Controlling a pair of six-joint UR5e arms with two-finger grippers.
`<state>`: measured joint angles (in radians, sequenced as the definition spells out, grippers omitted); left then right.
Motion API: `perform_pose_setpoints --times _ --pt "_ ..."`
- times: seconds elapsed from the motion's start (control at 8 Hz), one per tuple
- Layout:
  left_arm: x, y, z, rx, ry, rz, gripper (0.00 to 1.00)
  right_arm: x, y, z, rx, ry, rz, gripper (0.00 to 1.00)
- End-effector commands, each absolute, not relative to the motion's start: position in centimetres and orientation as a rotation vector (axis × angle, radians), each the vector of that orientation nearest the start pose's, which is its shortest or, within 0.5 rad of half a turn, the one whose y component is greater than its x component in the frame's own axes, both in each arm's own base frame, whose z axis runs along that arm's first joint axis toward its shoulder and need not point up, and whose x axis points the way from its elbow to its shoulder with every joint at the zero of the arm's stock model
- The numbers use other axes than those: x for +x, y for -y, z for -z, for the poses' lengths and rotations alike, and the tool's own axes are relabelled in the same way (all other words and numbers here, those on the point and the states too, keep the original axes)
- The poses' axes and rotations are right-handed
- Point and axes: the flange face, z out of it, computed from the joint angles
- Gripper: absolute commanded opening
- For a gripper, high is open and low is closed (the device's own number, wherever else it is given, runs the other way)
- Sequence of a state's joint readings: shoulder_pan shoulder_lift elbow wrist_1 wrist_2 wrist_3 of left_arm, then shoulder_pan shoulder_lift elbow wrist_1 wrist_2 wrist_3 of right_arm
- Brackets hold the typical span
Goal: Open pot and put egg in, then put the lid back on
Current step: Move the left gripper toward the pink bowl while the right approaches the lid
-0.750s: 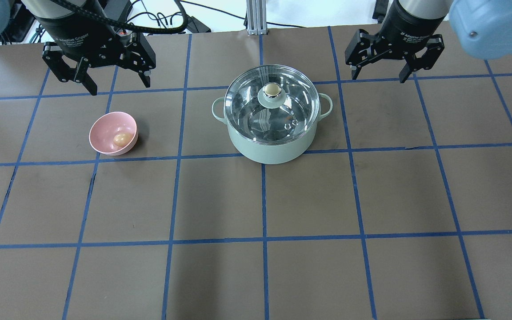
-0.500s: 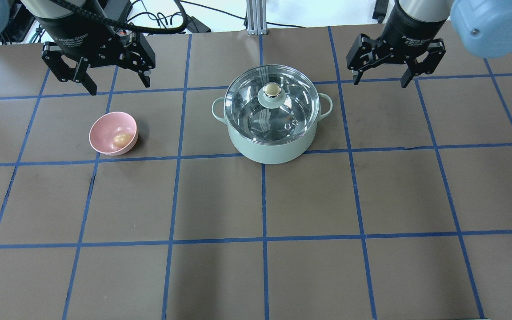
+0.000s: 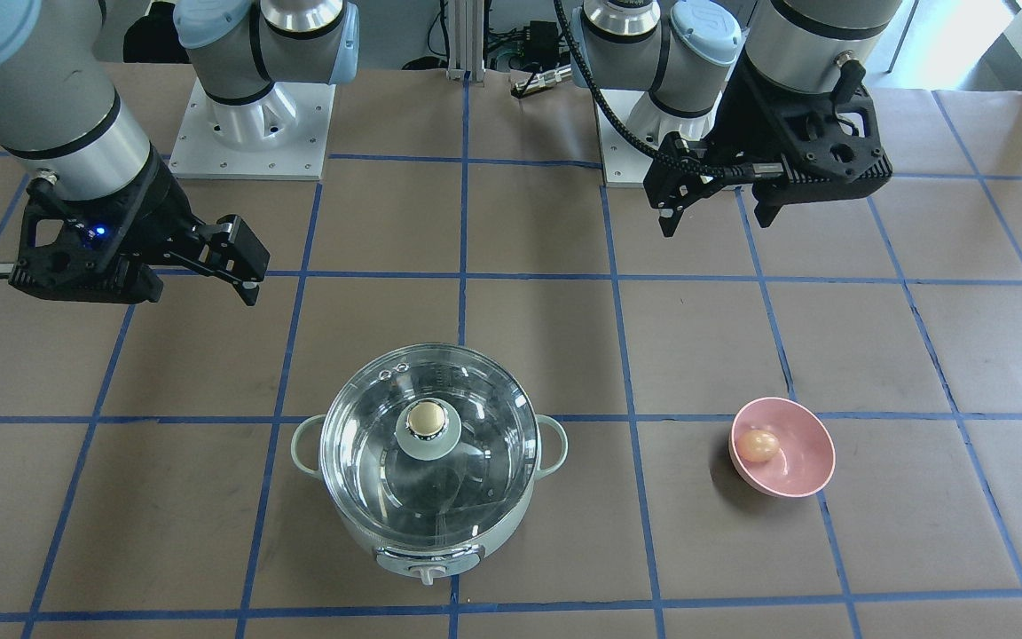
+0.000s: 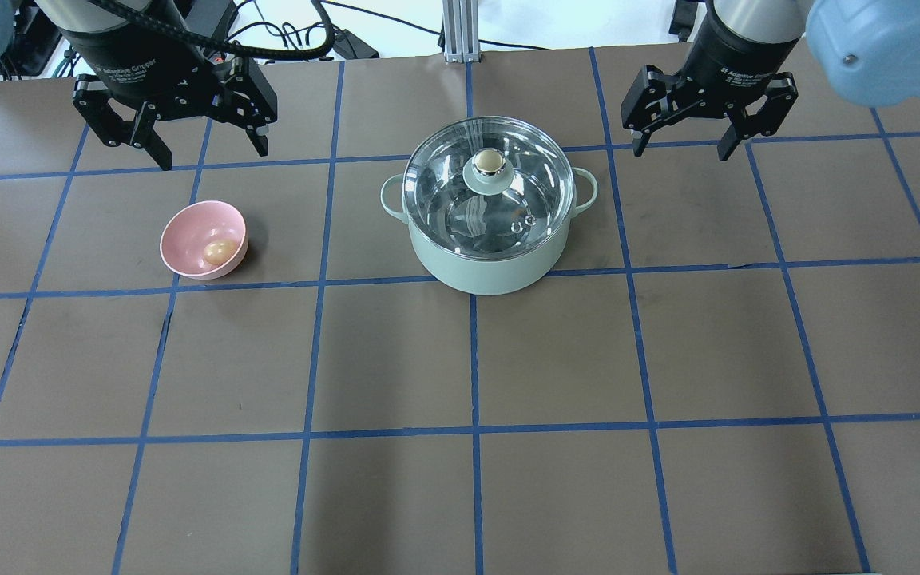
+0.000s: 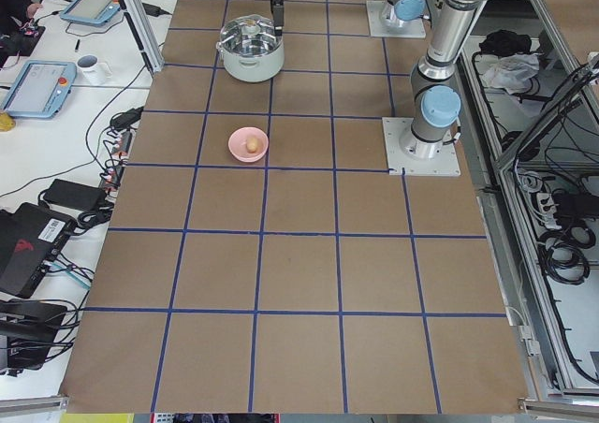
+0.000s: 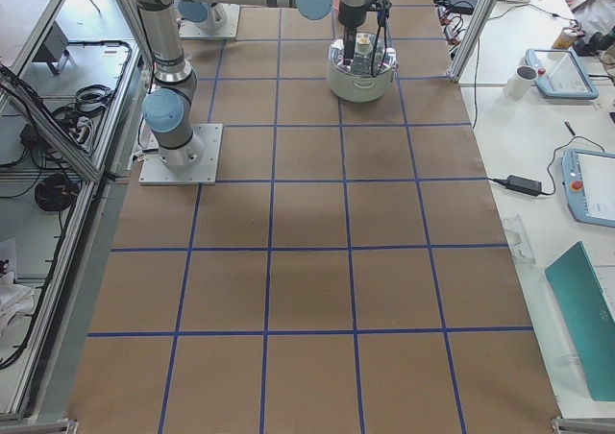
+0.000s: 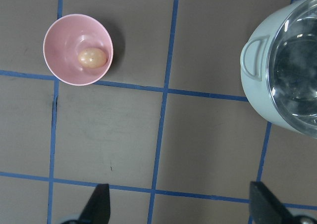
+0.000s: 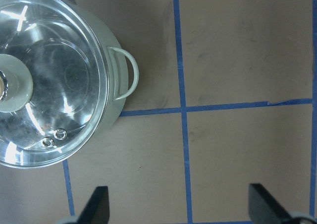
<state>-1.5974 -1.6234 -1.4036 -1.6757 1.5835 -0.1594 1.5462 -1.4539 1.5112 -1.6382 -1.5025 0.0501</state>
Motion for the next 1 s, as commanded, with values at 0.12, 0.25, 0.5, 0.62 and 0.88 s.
perform_pose_setpoints --times 0.12,0.25,0.5,0.62,0.88 --pt "-13.5 53.2 -52.2 -0.248 -3.133 0.106 1.00 12.8 55.9 -44.9 0.083 -3.062 0.039 1.00" --pt "-12.0 56.0 -48.8 -0.279 -3.127 0.140 1.00 12.7 55.9 -44.9 0.109 -3.073 0.036 1.00" --pt "-8.4 58.7 -43.1 -0.355 -3.109 0.140 1.00 12.2 55.7 -44.6 0.112 -3.121 0.014 1.00" --pt "-5.6 59.0 -40.6 -0.317 -3.111 0.070 1.00 12.2 55.7 -44.5 0.113 -3.124 0.009 1.00" --pt "-2.0 58.7 -38.6 -0.316 -3.113 0.008 1.00 12.5 55.8 -44.3 0.119 -3.105 0.025 1.00"
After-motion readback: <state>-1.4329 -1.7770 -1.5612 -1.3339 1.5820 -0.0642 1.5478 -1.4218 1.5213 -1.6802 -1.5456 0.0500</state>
